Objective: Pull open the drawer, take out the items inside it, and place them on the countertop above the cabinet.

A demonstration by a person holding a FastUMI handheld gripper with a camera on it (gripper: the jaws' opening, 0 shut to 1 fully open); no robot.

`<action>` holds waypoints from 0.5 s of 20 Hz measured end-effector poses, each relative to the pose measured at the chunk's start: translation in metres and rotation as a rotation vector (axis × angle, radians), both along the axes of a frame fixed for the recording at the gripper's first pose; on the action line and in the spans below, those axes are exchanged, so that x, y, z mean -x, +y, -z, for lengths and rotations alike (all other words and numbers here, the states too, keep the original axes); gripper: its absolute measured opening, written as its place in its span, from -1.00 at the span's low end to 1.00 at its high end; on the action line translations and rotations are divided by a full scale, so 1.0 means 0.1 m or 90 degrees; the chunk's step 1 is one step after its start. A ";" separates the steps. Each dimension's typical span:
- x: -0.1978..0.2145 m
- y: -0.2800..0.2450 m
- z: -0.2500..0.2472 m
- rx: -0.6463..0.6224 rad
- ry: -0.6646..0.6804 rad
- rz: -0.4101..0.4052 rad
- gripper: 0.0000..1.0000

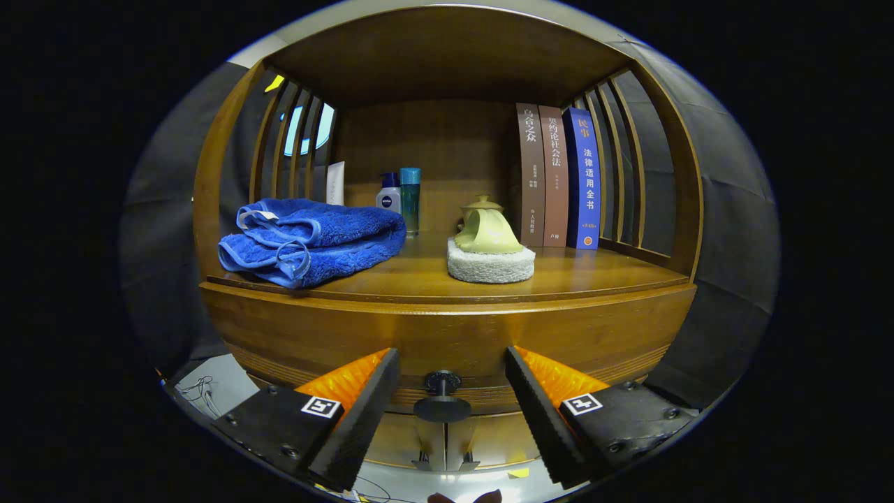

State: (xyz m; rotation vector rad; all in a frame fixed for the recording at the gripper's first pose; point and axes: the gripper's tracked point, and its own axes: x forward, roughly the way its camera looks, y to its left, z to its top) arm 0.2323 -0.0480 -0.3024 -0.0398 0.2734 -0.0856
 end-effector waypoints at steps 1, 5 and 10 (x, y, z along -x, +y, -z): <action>0.00 0.00 0.00 0.003 0.001 -0.001 0.99; 0.08 0.04 -0.10 0.010 -0.004 -0.019 1.00; 0.55 0.12 -0.71 0.010 -0.076 -0.034 0.99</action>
